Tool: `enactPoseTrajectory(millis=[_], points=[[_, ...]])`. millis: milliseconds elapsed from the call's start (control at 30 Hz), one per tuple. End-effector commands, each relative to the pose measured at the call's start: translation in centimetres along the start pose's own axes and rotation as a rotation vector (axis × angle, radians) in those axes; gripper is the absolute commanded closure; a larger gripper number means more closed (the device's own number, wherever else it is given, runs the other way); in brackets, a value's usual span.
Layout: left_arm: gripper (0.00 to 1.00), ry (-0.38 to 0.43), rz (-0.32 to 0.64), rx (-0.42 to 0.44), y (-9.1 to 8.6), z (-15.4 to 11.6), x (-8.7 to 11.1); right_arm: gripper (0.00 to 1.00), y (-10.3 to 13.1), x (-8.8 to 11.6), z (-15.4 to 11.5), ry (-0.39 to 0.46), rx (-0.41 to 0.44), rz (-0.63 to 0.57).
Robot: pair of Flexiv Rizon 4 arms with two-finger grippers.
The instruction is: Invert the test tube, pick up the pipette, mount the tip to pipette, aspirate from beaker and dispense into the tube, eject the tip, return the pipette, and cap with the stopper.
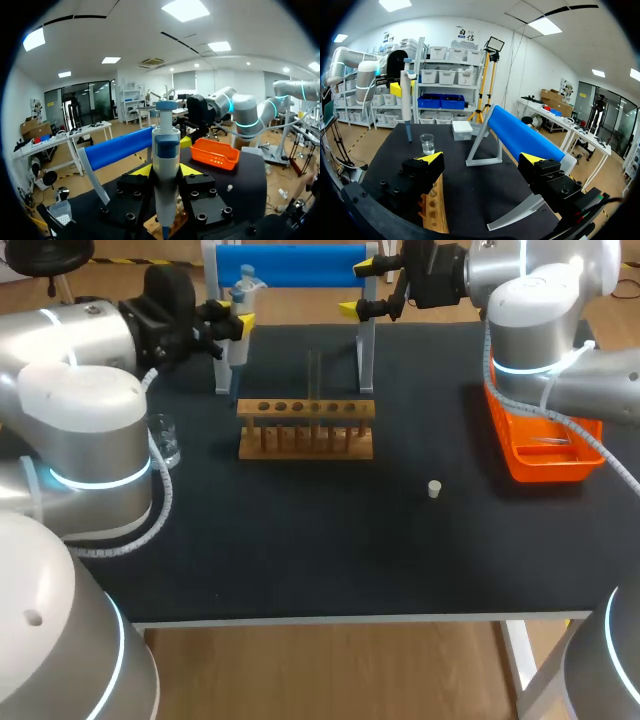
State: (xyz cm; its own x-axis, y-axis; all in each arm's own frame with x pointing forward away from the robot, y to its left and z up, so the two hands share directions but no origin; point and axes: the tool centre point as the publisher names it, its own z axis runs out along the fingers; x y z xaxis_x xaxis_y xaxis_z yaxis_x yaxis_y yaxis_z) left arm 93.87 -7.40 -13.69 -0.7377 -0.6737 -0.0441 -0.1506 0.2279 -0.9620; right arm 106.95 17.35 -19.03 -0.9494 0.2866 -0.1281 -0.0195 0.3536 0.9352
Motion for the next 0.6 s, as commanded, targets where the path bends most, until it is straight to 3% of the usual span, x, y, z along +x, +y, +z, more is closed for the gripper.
enactPoseTrajectory(millis=[33,600], points=[[1.00,-0.024,-0.006,-0.020,-0.6,2.5,-1.3,0.00,0.1,-0.1,-0.1,0.004,0.004,0.001],[1.00,-0.221,-0.083,-0.074,-0.5,7.1,-6.7,0.00,0.1,-0.1,-0.1,0.004,0.004,0.001]])
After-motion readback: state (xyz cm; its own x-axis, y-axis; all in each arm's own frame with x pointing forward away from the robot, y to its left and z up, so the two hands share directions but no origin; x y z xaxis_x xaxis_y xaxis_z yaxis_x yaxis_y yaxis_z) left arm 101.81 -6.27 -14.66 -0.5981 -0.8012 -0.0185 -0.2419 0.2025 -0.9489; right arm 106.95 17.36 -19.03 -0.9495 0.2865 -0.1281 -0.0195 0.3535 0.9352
